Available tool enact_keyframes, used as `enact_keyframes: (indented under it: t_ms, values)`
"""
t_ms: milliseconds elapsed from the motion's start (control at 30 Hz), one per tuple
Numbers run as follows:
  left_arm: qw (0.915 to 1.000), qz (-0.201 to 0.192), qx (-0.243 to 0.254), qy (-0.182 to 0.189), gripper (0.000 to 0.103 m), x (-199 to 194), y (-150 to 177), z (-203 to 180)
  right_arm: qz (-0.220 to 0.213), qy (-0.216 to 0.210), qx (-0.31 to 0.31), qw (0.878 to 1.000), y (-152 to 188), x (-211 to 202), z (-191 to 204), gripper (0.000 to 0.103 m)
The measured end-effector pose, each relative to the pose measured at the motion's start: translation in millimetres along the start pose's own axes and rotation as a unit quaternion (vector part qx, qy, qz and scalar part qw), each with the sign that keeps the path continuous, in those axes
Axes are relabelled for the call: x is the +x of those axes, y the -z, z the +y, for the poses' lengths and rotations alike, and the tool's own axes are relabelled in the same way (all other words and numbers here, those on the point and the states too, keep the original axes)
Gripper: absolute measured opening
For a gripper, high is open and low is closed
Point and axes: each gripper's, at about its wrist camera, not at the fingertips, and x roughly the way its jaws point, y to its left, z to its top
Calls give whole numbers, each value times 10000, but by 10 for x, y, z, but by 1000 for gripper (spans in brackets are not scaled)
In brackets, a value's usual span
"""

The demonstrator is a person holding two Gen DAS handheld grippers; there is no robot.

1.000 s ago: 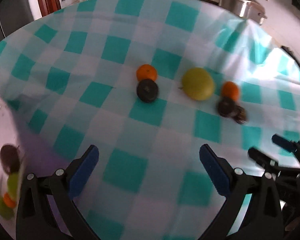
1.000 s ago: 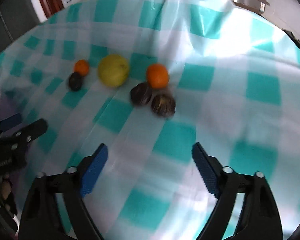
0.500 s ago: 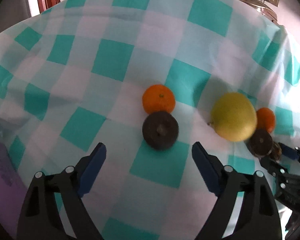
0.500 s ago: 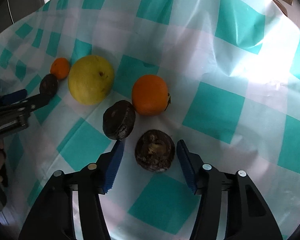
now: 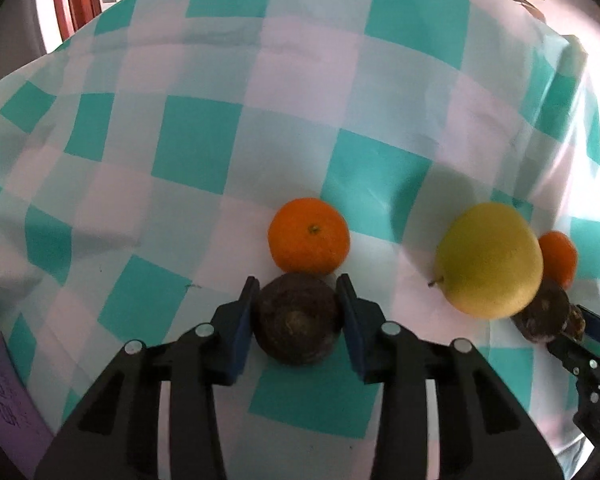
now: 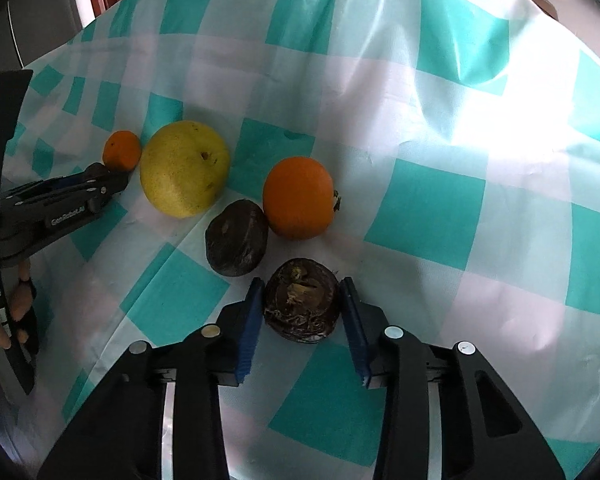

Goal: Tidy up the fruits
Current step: 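Grasp a dark passion fruit with each gripper, then carry both passion fruits over the purple box and lower them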

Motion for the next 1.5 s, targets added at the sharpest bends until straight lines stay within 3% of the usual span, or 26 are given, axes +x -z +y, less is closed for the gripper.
enact_keyframes:
  t_ms: [233, 500, 633, 800, 1000, 1267, 1500]
  values:
    - [9996, 106, 246, 119, 39, -275, 309, -109, 112, 45, 205, 9997, 277, -222, 25, 38]
    - [9988, 92, 401, 257, 40, -1044, 797, -161, 203, -303, 435, 9984, 803, -800, 214, 38]
    - [9995, -82, 291, 123, 39, -1747, 929, -138, 157, -461, 76, 9988, 799, -1306, 430, 38]
    - [9975, -581, 389, 34, 40, -2918, 1115, -57, -177, -577, -504, 9969, 770, -2321, 753, 38]
    - [9968, -760, 237, 32, 40, -4040, 1637, 150, -514, -618, -1130, 9903, 1210, -3438, 1001, 38]
    - [9927, -1188, 168, -105, 40, -4821, 2115, 416, -1074, -428, -1772, 9773, 1653, -4273, 1136, 38]
    - [9915, -1280, 47, -243, 40, -4995, 2376, 731, -1164, -425, -1847, 9750, 1801, -4400, 1131, 38]
